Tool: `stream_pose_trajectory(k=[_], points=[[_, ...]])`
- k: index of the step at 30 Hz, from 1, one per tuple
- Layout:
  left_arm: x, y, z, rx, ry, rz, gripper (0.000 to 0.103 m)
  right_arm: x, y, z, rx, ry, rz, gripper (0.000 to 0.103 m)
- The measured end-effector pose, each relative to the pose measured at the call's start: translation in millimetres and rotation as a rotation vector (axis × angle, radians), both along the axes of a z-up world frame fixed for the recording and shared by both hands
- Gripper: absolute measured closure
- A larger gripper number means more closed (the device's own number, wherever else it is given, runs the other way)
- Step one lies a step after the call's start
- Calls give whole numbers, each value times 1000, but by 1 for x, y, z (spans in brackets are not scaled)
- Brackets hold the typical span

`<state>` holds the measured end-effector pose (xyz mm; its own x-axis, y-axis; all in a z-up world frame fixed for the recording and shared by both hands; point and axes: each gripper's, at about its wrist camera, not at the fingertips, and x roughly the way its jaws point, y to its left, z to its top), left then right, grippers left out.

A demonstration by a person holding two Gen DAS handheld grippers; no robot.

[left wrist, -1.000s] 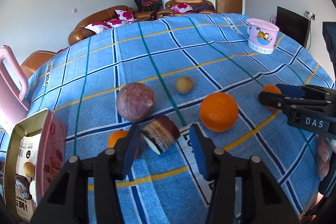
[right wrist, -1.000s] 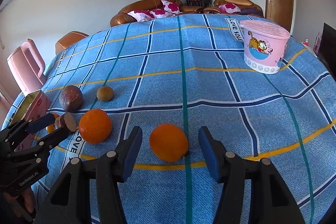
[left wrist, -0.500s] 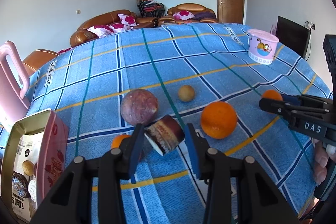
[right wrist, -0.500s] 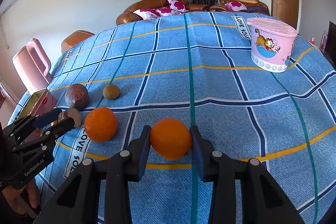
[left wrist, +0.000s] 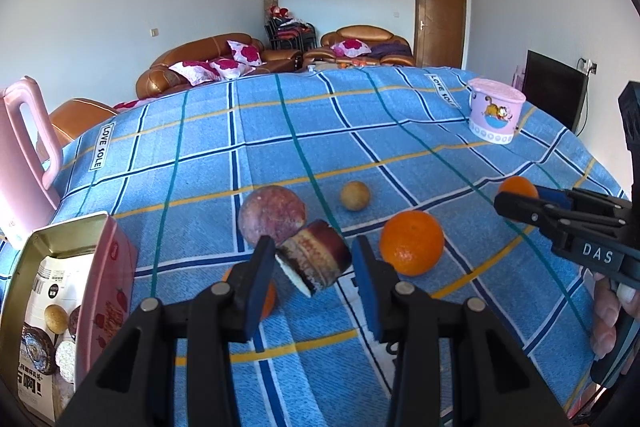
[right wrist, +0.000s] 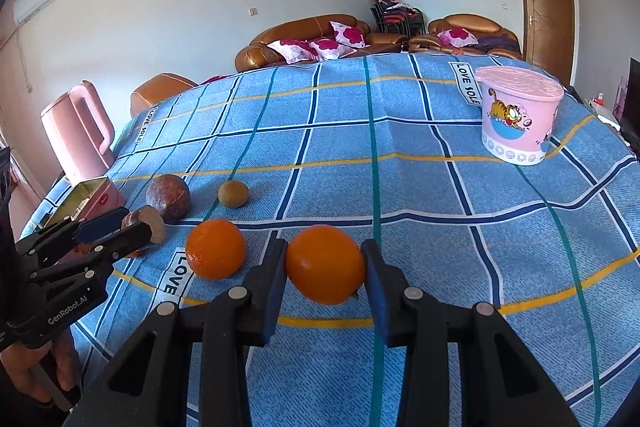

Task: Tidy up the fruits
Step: 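Grasp brown-and-white cake slice with left tool while right tool grasps an orange, then lift the cake slice and orange and carry both toward the pink tin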

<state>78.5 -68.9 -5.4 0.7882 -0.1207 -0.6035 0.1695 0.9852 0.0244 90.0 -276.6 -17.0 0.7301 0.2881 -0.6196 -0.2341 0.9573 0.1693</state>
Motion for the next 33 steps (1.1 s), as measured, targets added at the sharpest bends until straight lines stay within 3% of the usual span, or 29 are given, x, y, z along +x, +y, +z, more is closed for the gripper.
stream_pose_trajectory(k=[33], points=[[-21,13,13,-55,-132,47,62,-24,4,16,-20,-163,14,64]])
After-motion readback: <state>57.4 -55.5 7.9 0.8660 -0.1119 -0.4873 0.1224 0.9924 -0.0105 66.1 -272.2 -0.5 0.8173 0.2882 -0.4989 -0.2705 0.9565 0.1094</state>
